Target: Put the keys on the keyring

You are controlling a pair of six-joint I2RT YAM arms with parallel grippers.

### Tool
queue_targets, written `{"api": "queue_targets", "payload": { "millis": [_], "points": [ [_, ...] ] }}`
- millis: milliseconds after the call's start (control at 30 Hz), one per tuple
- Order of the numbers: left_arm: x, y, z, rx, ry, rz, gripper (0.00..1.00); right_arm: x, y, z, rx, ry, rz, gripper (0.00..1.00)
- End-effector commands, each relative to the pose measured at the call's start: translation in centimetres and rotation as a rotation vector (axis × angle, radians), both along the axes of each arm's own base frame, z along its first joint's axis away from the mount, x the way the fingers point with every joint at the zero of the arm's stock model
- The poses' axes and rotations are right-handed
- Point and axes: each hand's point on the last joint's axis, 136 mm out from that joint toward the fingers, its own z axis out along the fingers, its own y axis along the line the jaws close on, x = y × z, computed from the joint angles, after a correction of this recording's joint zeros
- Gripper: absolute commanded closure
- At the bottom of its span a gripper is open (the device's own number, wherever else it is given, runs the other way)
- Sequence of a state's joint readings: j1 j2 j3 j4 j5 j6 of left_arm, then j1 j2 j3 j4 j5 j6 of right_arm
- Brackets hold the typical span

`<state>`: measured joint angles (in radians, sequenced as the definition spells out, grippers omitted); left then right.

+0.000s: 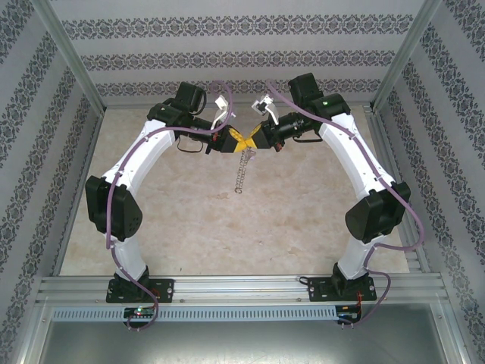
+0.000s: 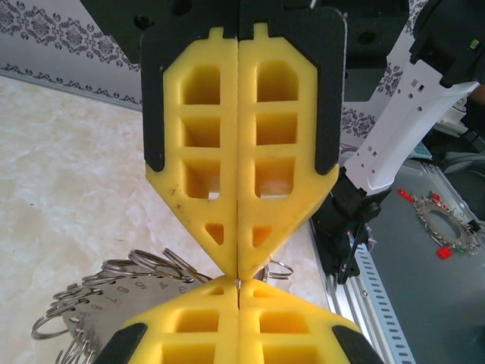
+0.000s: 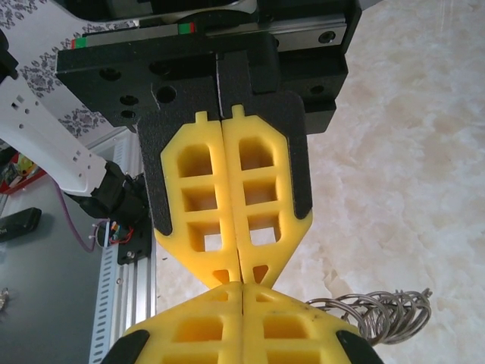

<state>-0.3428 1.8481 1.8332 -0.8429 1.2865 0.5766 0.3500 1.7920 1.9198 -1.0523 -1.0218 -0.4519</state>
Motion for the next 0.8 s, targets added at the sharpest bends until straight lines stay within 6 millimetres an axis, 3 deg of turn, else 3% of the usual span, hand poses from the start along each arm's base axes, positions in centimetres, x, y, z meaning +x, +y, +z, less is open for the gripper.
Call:
{"api": "queue_targets", "payload": {
  "millis": [0, 367, 767],
  "points": [
    [-1.2, -0.7, 0.5, -0.045, -0.003, -0.053, 1.00, 0.5, 0.9, 1.7, 0.064, -0.081, 0.013, 1.00],
    [-0.6, -0.8, 1.1, -0.061, -0.060, -0.015, 1.00, 0.9, 0.7, 3.0, 0.102, -0.119, -0.026, 1.00],
    [0.0, -0.8, 1.1, -0.052, -0.093, 0.023, 1.00, 1.0, 0.4, 3.1, 0.121, -0.126, -0.047, 1.00]
  ]
}}
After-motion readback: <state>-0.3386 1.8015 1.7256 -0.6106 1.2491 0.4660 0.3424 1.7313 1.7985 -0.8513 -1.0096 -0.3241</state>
